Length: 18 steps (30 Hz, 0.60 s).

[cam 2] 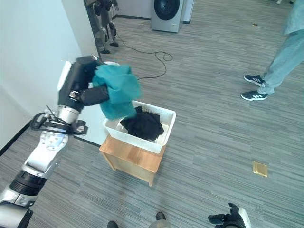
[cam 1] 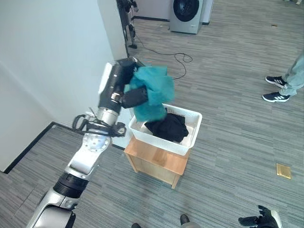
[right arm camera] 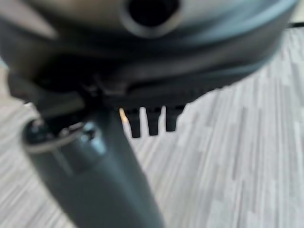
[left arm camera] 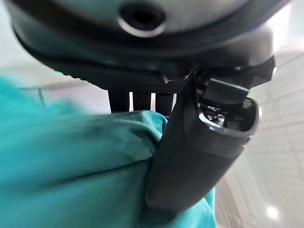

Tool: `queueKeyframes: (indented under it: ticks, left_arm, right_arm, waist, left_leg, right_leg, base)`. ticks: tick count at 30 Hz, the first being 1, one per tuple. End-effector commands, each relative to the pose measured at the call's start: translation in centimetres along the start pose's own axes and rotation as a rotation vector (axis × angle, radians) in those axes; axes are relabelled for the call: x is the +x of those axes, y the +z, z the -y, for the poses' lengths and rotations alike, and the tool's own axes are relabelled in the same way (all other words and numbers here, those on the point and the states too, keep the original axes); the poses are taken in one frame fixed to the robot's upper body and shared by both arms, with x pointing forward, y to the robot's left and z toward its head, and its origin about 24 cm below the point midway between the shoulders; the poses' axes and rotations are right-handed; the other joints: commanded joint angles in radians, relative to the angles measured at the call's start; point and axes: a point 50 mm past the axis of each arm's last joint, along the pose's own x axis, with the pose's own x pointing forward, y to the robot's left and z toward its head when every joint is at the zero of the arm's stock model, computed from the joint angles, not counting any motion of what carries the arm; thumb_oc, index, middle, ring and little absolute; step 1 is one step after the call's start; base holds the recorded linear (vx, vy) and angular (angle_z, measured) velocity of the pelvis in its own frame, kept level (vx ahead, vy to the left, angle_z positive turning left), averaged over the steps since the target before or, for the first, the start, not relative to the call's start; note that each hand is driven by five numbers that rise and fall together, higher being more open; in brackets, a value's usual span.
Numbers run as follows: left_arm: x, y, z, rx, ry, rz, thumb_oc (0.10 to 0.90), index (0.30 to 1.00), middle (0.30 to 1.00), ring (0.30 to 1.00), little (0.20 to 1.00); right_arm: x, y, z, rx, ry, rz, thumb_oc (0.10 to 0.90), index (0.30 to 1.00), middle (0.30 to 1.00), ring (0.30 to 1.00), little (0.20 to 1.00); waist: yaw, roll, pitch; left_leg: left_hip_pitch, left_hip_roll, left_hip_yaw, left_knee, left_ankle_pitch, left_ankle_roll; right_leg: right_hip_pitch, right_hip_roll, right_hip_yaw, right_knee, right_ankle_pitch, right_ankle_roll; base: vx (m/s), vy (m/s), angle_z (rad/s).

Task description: Pick up bed clothes into laundry basket.

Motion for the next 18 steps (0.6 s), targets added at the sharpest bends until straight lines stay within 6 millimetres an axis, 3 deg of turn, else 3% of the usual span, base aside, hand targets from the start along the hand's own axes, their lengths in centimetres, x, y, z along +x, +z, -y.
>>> queueKeyframes:
  ticks: [1,2,3,4,8,12,18]
  left_arm:
    - [4.8,6.5,-2.3,0.111,0.157,0.327,0.400,0.300,0.300,0.300,0.300]
    - [6.1,5.7,-2.8,0.240,0.209,0.277,0.400,0.300,0.300,0.300,0.300]
    - [6.2,5.7,-2.6,0.242,0.209,0.280,0.400,0.300,0.300,0.300,0.300]
    - [7.5,4.3,-3.4,0.352,0.260,0.196,0.400,0.300,0.300,0.300,0.300]
    - [9.1,3.1,-4.8,0.519,0.301,0.109,0.400,0.300,0.300,0.300,0.300]
    - [9.6,2.4,-6.4,0.671,0.311,0.049,0.400,0.300,0.300,0.300,0.300]
    - [9.1,0.7,-6.7,0.636,0.324,-0.033,0.400,0.300,0.300,0.300,0.300]
  right_arm:
    - [0.9,2.3,2.0,0.038,-0.072,0.064,0.800,0.900,0.900,0.900,0.900]
    - [0.8,2.2,2.0,0.049,-0.073,0.066,0.800,0.900,0.900,0.900,0.900]
    - [0.8,2.2,2.0,0.053,-0.074,0.066,0.800,0.900,0.900,0.900,0.900]
    - [0.8,2.2,2.2,0.062,-0.085,0.073,0.800,0.900,0.900,0.900,0.900]
    - [0.7,2.6,2.7,0.075,-0.104,0.110,0.800,0.900,0.900,0.900,0.900]
    - [0.2,2.3,2.8,0.061,-0.108,0.152,0.800,0.900,0.900,0.900,0.900]
    - [-1.8,2.4,2.3,0.032,-0.078,0.270,0.800,0.900,0.900,0.900,0.900]
  waist:
    - [0.022,-0.042,-0.058]
    - [0.008,-0.041,-0.057]
    - [0.010,-0.042,-0.056]
    - [-0.011,-0.038,-0.058]
    - [-0.037,-0.030,-0.055]
    - [-0.066,-0.018,-0.046]
    - [-0.109,-0.005,-0.044]
  left_leg:
    - [0.102,0.086,-0.013,0.006,-0.212,-0.048]
    - [0.100,0.088,-0.007,0.006,-0.209,-0.050]
    - [0.100,0.088,-0.007,0.006,-0.208,-0.050]
    - [0.097,0.089,0.001,0.006,-0.206,-0.053]
    - [0.089,0.090,0.010,0.006,-0.199,-0.058]
    - [0.077,0.091,0.022,0.006,-0.195,-0.063]
    - [0.063,0.097,0.046,0.006,-0.191,-0.066]
  right_leg:
    - [-0.034,-0.042,0.000,0.005,-0.032,0.029]
    - [-0.038,-0.040,0.006,0.005,-0.028,0.030]
    - [-0.039,-0.039,0.005,0.005,-0.028,0.030]
    - [-0.045,-0.036,0.011,0.005,-0.025,0.032]
    - [-0.058,-0.033,0.012,0.005,-0.018,0.036]
    - [-0.078,-0.031,0.016,0.005,-0.012,0.039]
    - [-0.108,-0.023,0.028,0.005,-0.007,0.043]
  base:
    - [0.01,-0.054,-0.05]
    - [0.00,-0.038,-0.02]
    - [0.02,-0.062,0.01]
    - [0.02,-0.039,-0.03]
    - [0.01,-0.035,-0.05]
    - [-0.01,-0.024,-0.04]
    - [0.00,-0.039,-0.09]
